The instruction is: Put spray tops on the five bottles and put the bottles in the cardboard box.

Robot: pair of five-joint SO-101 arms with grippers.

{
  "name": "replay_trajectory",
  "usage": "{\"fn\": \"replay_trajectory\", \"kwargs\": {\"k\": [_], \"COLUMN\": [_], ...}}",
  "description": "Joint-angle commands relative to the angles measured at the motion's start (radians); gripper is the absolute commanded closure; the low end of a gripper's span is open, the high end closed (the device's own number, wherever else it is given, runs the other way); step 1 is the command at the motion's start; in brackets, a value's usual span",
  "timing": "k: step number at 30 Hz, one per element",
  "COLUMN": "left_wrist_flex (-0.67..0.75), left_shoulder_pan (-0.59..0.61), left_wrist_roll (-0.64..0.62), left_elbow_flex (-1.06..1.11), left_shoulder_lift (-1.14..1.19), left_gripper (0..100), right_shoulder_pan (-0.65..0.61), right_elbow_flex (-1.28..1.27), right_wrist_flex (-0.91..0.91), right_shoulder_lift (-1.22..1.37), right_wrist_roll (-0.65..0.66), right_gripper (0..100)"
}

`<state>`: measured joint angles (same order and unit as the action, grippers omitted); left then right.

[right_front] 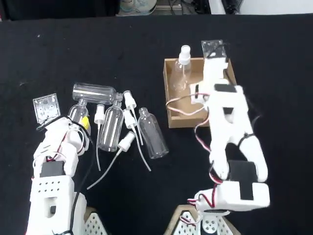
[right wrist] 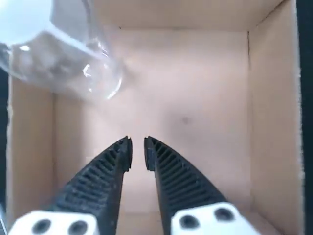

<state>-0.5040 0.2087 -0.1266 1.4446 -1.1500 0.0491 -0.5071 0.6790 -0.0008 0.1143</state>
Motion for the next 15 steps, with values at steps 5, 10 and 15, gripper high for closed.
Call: {"fn": "replay_trajectory", "kwargs": {"k": [5,10,15], "left_wrist_flex": [0.018,0.018,0.018], "left_shoulder_pan": [0.004,0.007,0.004], "left_wrist_roll": [0.0,0.0,0.0], "left_elbow_flex": [-0.007,-0.007,-0.01], "left_shoulder_lift": [-0.018,-0.018,-0.018], "left_gripper": [81,81,81], "right_shoulder_pan": [-0.094,-0.091,-0.094], "right_elbow_flex": [-0.085,-0.084,-0.084], "right_wrist_flex": [-0.209,-0.321,-0.377], "right_shoulder_lift": [-0.045,0.021,0.085], "right_wrist_roll": [-0.034,-0.034,-0.034], "right_gripper": [98.4,98.6,98.6]}}
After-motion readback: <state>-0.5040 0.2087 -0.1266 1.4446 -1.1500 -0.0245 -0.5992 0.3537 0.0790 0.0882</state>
